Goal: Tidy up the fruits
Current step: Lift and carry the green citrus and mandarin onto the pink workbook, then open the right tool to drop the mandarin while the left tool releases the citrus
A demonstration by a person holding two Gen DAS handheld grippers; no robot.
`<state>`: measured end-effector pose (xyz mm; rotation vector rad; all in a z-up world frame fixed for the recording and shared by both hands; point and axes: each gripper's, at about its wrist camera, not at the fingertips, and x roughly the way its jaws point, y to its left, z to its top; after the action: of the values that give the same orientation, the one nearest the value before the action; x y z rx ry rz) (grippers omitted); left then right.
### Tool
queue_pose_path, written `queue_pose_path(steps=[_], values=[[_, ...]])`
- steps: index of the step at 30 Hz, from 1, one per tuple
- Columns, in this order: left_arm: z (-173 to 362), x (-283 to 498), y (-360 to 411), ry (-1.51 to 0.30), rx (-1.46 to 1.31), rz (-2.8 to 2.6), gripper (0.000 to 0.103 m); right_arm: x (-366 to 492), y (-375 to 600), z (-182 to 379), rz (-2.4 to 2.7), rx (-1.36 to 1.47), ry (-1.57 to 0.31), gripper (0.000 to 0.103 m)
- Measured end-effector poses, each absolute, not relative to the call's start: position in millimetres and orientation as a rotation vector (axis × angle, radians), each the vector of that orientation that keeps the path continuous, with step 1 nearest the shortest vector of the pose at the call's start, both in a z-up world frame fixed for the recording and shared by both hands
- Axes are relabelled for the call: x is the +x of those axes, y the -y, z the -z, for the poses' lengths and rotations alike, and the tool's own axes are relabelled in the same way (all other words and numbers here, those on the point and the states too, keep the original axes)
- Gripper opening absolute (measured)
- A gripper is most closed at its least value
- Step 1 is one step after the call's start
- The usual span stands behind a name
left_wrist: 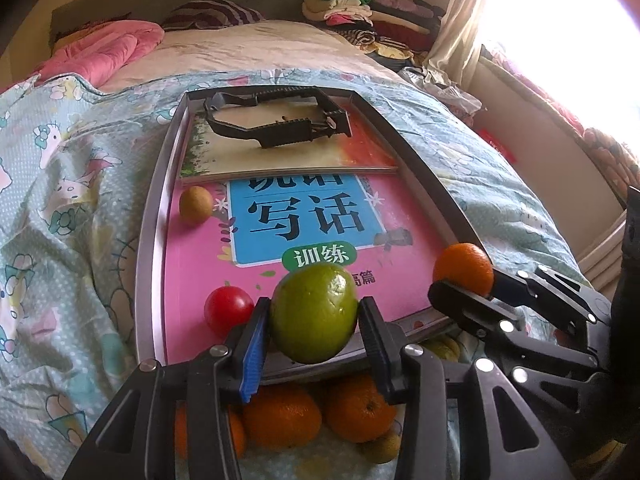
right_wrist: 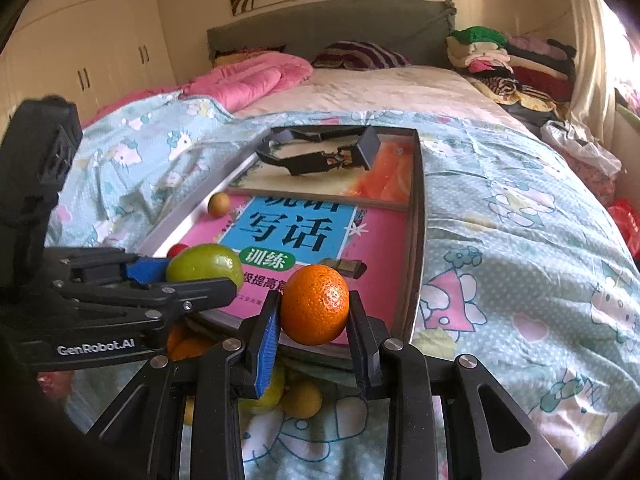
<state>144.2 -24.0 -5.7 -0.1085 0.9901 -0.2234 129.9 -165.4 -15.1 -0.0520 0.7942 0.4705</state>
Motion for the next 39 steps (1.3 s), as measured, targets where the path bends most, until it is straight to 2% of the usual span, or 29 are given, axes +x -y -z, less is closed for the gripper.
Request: queue_pose_path(steps=[13,30,39], values=[[6.0,143.0,19.0,-0.983,-0.127,0.214,0.044,150.7,154.7,22.6,-0.46,-0.101,-0.86,0.032],[7.8,140.6,19.4,-0.968,-0.116,0.188,0.044,150.7,154.8,25.8,-0.467,-0.081,-0.836,0.033],[7.5,140.8,20.0,-0.966,-0.114,0.184,0.044,147.6,154.4,25.0,-0.476,-0.088,-0.811,0.039]])
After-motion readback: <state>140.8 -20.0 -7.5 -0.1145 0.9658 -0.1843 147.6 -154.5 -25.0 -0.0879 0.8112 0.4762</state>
